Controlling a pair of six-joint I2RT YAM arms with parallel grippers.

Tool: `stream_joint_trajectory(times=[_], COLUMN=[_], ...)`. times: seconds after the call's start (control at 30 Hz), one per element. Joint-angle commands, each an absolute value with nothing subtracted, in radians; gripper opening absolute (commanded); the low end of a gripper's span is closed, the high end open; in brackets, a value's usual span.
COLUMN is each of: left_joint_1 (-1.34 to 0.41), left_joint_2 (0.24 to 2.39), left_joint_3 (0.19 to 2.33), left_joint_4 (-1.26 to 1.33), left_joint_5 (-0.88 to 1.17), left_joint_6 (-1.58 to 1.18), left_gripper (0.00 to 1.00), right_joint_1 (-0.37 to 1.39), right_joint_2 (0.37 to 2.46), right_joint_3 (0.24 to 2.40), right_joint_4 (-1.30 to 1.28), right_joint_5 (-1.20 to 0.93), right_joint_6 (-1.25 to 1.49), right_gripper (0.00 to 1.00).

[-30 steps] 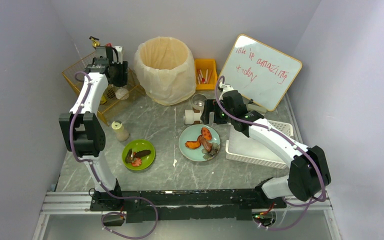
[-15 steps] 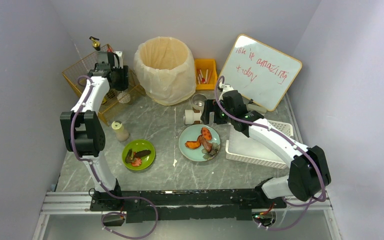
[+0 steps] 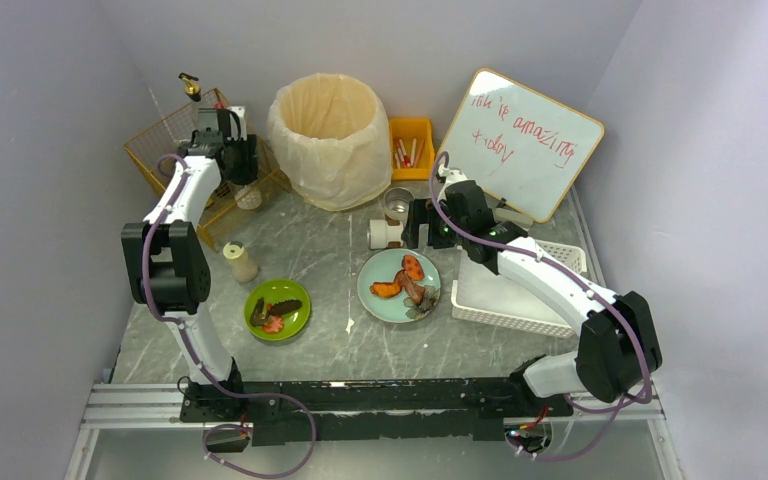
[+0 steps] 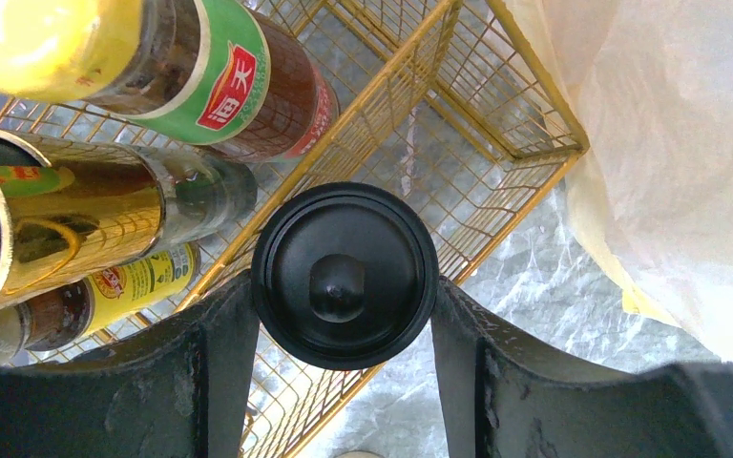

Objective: Clear the kitchen counter

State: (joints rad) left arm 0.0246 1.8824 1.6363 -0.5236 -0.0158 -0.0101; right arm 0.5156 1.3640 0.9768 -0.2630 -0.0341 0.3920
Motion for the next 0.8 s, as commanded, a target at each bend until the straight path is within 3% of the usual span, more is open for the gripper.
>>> stream_joint_trajectory(times=[0.0,0.27,0.57,0.63,0.77], left_joint_1=[0.025,0.024,0.024,0.024,0.024], left_joint_2=[1.857,1.831,1.803,1.803,1.790], left_joint_3=[1.607,1.624,1.662,1.673,1.680], left_joint_4=[-0.517,-0.537,-0.554,-0.562,-0.570], left_joint_5=[0.002,-0.026,-0.019,-0.020,-0.026], left_joint_6=[-0.065,-0.072,-0.072,-0.072,-0.072], left_gripper=[0.34,0.62,0.76,0.88,0.93], right_joint_1=[0.510,0.511,0.510,0.510,0.510], right_joint_2=[1.342,1.341,1.341,1.341,1.346], right_joint_3=[0.989,0.991,0.991,0.991,0.994], right_joint_4=[-0.257,-0.260,-0.257,-0.257,-0.255], right_joint_5=[-0.029,-0.031,-0.034,-0.034,-0.038], right_joint_6=[0.379,0.379,0.382,0.381,0.382], right_gripper=[1.00,1.00,1.00,1.00,1.00])
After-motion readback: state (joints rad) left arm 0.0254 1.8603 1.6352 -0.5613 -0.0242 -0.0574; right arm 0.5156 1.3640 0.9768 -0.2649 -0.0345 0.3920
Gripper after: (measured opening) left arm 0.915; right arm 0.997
